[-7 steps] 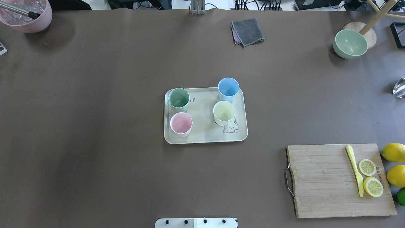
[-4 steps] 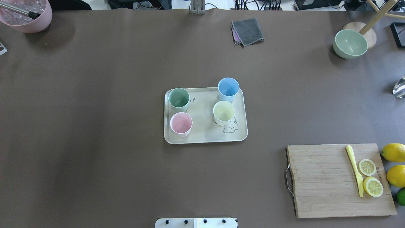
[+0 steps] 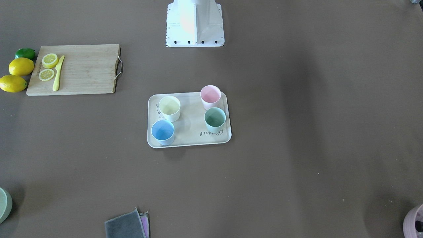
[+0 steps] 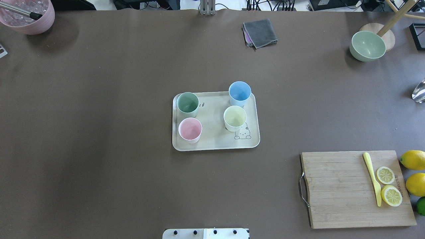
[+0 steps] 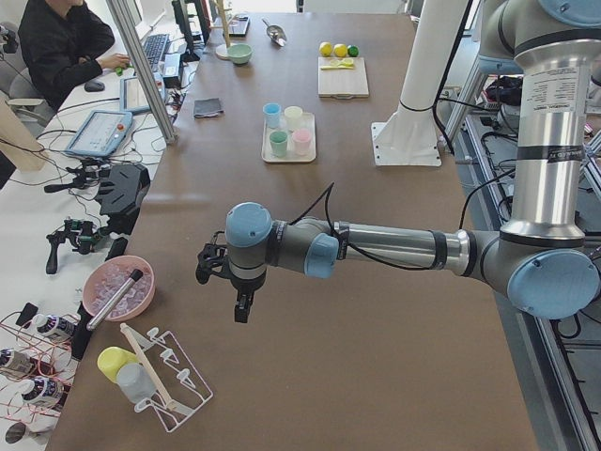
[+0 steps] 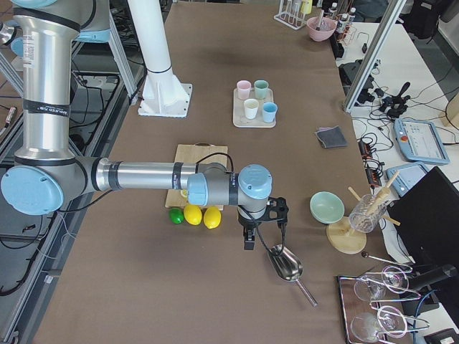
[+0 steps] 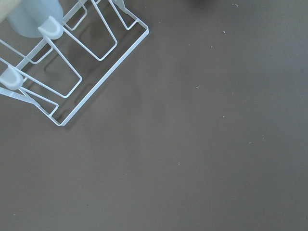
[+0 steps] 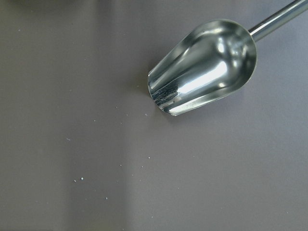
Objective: Place all cups on tray
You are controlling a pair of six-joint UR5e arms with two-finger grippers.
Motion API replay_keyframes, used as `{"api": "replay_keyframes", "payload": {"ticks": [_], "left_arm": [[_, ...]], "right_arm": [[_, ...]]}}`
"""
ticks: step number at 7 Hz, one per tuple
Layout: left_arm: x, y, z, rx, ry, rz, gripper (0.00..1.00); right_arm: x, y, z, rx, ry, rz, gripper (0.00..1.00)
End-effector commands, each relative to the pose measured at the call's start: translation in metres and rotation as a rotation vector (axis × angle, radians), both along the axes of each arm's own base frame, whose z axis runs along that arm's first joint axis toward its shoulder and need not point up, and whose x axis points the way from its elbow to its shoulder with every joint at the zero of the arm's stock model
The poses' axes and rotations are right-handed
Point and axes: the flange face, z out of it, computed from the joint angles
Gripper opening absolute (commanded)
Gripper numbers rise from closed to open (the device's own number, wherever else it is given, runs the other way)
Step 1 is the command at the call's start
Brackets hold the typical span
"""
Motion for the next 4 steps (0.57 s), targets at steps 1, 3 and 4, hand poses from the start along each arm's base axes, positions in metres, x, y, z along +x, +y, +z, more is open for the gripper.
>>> {"api": "replay_keyframes", "payload": {"ticks": [1,3,4], "left_arm": [[0.0007,-0.0020,-0.0022,0.002,0.001,-0.001,0.98],[0.0000,-0.0013,-0.0030,0.004,0.001,-0.003,0.98],[-0.0001,0.0000,-0.0015,0.001,0.001,-0.003,0.98]], "right_arm": [[-0.0007,-0.0055,-0.0036,0.008,-0.001,-0.001,1.00],[-0.0001,-0.0056,-0.0045,0.008,-0.003,0.002,1.00],[-0.0008,-0.0064,-0.0052,0.010,-0.003,0.000,1.00]]}}
